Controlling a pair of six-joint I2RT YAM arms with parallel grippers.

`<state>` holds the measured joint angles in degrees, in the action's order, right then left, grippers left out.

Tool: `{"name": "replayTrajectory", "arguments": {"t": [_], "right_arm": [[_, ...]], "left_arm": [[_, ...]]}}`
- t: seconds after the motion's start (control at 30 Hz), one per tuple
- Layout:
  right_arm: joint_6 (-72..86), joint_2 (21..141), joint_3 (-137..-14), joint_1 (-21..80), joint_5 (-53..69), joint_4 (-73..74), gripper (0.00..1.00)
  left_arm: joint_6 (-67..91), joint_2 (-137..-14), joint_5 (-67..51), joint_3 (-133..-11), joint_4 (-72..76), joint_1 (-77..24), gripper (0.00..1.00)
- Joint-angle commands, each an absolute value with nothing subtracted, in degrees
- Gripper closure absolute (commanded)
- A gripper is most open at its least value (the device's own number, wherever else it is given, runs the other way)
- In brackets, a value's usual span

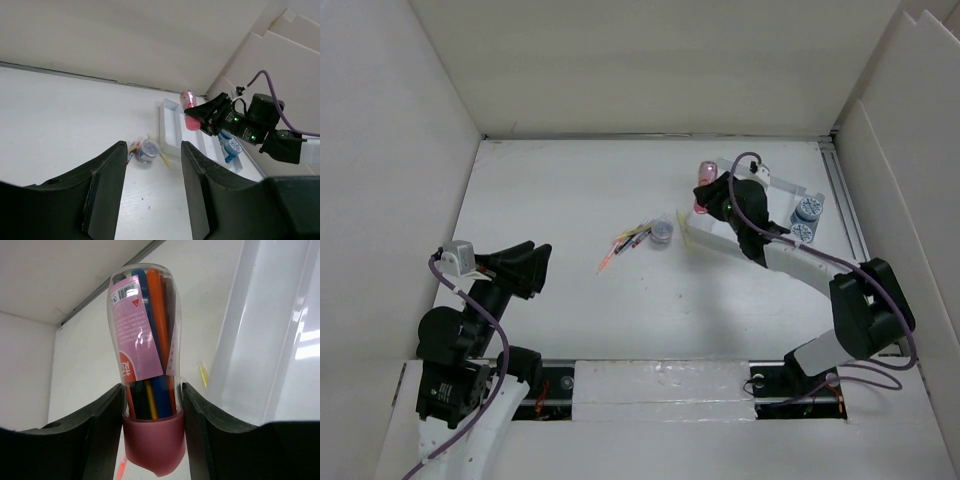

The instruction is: Organize the desk

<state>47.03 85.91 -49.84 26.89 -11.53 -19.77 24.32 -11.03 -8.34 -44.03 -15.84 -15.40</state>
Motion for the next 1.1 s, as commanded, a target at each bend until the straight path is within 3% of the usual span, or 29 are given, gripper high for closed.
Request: {"name": "replayTrajectory", "arguments": {"t": [0.0, 0.3, 0.63, 0.8, 1.07], "right_arm": [[51.33, 85.25, -48.96, 23.65, -7.03, -25.75, 0.76], [52.82, 94.91, -51.94, 15.12, 5.62, -24.35, 0.7], [54.49, 97.91, -51.33, 14.59, 6.24, -28.39, 0.64], [54.75, 97.56, -50.8, 14.59, 5.28, -27.6, 0.5], [54.84, 97.65, -50.01, 14.06, 4.39, -27.77, 0.41]], "left_arm": [[24.17, -10.99, -9.58, -45.09, -12.92, -15.64, 0.57], [24.26, -11.51, -9.84, -45.0, -12.57, -15.64, 0.57], [24.26, -11.87, -10.28, -44.82, -12.65, -15.64, 0.56], [24.35, -11.78, -10.37, -44.83, -12.39, -15.64, 0.56], [24.26, -12.04, -10.37, -44.82, -12.39, -15.64, 0.56]]}}
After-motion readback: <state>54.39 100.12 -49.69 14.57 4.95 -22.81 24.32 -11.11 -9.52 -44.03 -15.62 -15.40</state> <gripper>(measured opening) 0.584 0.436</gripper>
